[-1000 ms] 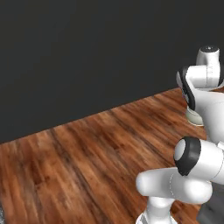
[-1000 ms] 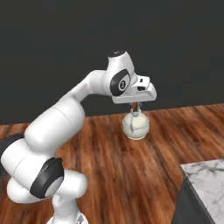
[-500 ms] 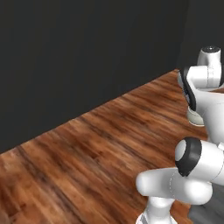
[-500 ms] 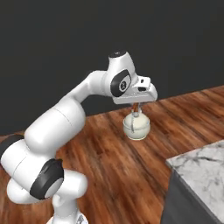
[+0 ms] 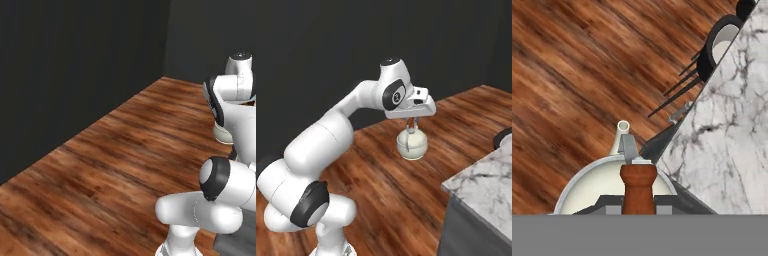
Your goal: The kettle is done boiling. Turn off the stove, then wait for 300 timesteps before moving the kettle to the dining table.
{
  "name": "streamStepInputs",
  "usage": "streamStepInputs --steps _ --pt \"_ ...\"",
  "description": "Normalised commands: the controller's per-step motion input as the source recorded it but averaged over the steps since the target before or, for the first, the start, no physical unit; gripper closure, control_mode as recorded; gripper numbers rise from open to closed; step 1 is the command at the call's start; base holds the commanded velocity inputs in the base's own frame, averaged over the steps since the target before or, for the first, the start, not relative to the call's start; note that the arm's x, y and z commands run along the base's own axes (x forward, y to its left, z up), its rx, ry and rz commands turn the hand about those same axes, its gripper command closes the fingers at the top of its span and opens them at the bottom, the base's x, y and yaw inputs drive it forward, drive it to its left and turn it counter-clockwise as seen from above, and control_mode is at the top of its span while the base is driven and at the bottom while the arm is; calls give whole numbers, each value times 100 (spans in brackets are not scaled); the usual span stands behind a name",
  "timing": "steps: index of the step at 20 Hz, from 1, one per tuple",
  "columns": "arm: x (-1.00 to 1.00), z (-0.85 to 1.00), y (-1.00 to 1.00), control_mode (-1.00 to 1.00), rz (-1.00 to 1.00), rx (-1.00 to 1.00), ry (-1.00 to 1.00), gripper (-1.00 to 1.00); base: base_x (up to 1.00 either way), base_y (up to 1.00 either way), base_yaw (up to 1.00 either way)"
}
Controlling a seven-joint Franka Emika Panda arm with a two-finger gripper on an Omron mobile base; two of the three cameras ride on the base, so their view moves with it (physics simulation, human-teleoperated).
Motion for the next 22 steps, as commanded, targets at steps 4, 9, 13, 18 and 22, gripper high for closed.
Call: streamStepInputs --steps 4,9,13,18,22 --pt "0 0 0 100 0 0 0 100 44 25 -41" --pt "0 0 0 100 0 0 0 100 45 31 -43" --pt "0 0 0 100 0 0 0 100 40 38 -43" --pt "0 0 0 100 0 0 0 100 46 52 -43" --pt "0 0 0 100 0 0 0 100 49 57 -43"
